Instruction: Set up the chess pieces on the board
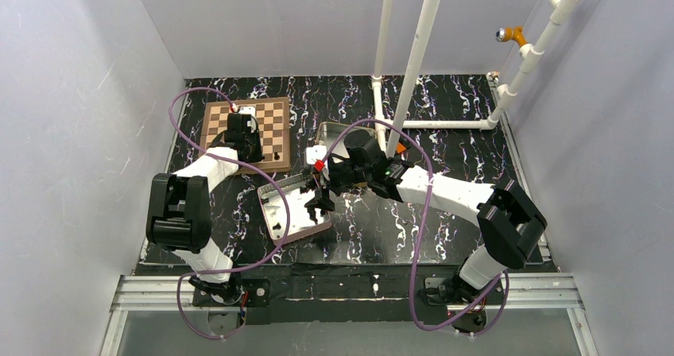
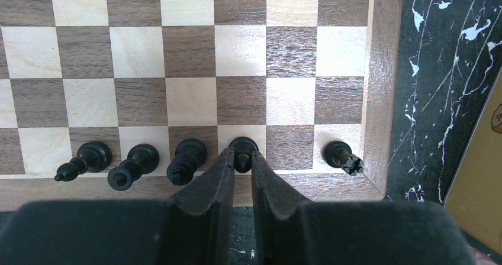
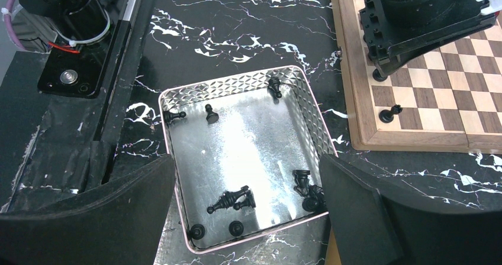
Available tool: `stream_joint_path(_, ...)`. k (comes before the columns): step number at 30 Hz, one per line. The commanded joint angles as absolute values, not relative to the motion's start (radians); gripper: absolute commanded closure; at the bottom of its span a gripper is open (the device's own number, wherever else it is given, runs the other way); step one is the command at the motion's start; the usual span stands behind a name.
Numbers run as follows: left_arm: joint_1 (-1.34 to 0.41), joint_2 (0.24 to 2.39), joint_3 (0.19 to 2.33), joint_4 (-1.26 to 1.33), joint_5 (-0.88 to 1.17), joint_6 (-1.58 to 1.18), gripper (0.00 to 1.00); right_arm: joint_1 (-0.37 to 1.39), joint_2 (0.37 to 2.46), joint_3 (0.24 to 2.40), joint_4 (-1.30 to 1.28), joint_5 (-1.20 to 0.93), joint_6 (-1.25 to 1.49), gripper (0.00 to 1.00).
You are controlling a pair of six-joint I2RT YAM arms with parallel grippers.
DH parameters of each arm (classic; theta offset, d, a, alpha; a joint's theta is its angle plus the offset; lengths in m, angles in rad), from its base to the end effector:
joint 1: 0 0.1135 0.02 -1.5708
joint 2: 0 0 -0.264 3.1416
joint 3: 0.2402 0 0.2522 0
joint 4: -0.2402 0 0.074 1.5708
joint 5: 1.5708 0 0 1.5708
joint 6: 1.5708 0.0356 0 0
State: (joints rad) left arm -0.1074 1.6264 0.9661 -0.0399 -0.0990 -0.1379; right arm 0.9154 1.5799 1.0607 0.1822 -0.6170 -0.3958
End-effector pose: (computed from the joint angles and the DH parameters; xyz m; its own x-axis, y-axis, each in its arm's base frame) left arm 0.3470 -0.0339 0.2037 -0.6389 -0.0687 -0.7662 -0.0568 0.9975 -0.0420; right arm 0.2044 0.2996 0.2740 0.1917 -0.2666 -0.9446 -0.9814 -0.0418 -0.1873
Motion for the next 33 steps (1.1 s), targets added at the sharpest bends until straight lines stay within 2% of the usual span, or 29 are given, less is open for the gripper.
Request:
stream_joint_path(1,-0.103,1.570,0.976,-0.074,-0.126,-0.133,0.93,0.910,1.580,1.090,0.225,-0.638,-0.390,0.02)
stream_joint_path(9,-0.104,1.567,0.974,-0.077,-0.119,-0.129,0.92,0.910,1.580,1.088,0.228,-0.641,-0.385,0.02)
stream_joint_path(25,-0.103,1.577,0.987,-0.080,-0.111,-0.130,0.80,0.910,1.578,1.085,0.227,-0.640,-0.385,0.02)
stream_joint_path(33,-0.103,1.575,0.997,-0.083,-0.100,-0.131,0.78,0.910,1.577,1.083,0.225,-0.637,-0.386,0.02)
